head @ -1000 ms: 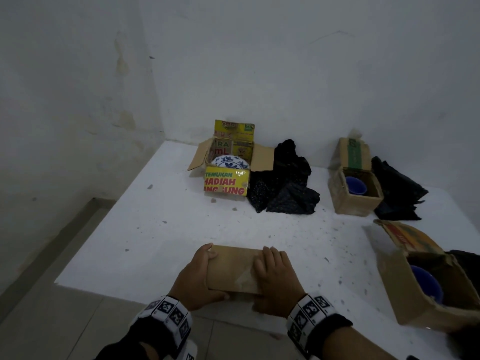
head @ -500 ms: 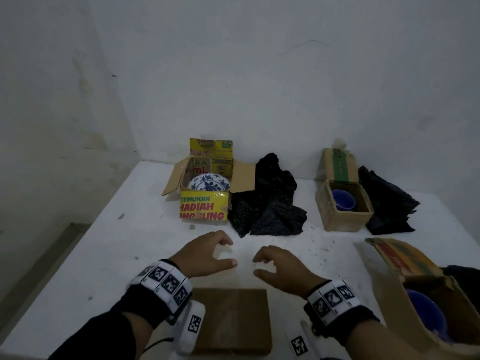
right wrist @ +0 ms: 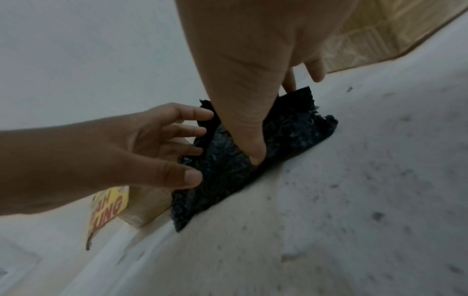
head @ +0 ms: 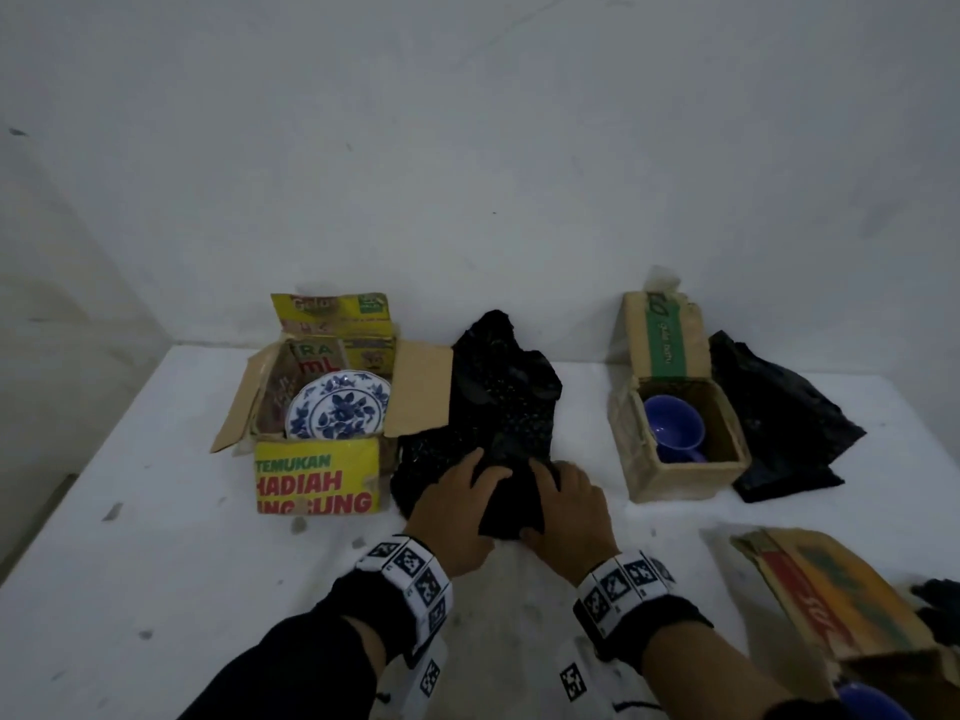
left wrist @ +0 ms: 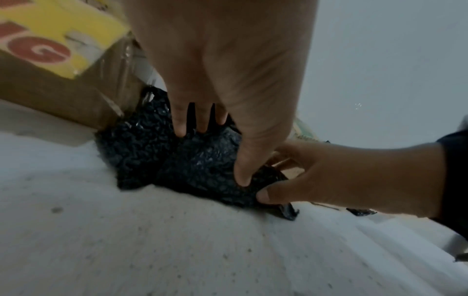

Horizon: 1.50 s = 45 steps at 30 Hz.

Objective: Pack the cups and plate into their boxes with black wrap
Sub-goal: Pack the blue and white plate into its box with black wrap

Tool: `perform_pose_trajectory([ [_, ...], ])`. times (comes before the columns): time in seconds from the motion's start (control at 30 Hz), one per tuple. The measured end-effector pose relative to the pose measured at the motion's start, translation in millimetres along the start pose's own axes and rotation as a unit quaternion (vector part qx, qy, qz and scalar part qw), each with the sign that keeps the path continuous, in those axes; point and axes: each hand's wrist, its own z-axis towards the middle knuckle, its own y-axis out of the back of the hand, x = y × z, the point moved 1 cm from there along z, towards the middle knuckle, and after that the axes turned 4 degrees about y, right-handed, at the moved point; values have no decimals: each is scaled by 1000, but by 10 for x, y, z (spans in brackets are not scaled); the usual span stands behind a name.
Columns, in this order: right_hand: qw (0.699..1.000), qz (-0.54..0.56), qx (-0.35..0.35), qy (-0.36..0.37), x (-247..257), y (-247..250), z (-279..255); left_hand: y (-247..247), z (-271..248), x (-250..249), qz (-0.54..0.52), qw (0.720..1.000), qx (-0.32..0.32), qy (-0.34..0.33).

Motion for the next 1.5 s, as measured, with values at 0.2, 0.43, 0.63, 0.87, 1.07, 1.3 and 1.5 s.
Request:
perform_pose_trajectory([
  [0.2, 992, -46, -91, 71, -53, -107, 47, -140, 185, 64, 42, 998, 14, 33],
  [0.43, 964, 147, -214, 52, 21, 266, 83, 53, 268, 10, -11, 992, -121, -17],
  [0.63, 910, 344, -223, 68, 248, 651, 78, 505, 59, -80, -148, 950, -260, -90],
  [0.87, 826, 523, -157, 142, 995, 1231, 215, 1232, -257, 207, -361, 886, -278, -86],
  [1.07, 831, 528, -129, 119, 1716, 1390, 633, 1633, -479, 987, -320, 886, -334, -27],
  [1.3, 907, 421, 1, 16, 2158, 1223, 1266, 1638, -539, 1989, -317, 891, -310, 97],
  [1.5, 916, 389, 94, -27, 2363, 853, 1630, 1374, -339, 2409, -357, 908, -197, 95],
])
